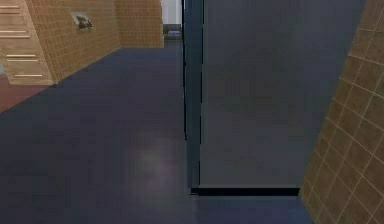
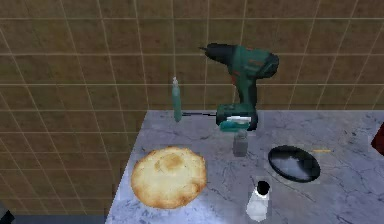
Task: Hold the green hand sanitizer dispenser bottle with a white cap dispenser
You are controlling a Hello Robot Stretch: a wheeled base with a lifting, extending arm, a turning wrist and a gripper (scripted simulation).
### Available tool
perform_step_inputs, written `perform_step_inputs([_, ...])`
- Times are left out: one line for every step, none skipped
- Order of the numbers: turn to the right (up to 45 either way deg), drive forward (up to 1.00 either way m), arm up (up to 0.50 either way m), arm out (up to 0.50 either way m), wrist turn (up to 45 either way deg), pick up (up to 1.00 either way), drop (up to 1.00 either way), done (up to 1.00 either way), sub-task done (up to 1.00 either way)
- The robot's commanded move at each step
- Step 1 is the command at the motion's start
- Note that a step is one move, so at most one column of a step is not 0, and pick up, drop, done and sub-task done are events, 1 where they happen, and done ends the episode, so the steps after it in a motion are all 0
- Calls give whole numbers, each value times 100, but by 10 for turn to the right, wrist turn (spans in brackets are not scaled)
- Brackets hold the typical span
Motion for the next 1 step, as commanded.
perform_step_inputs([0, 0, 50, 0, 0, 0, 0, 0, 0])
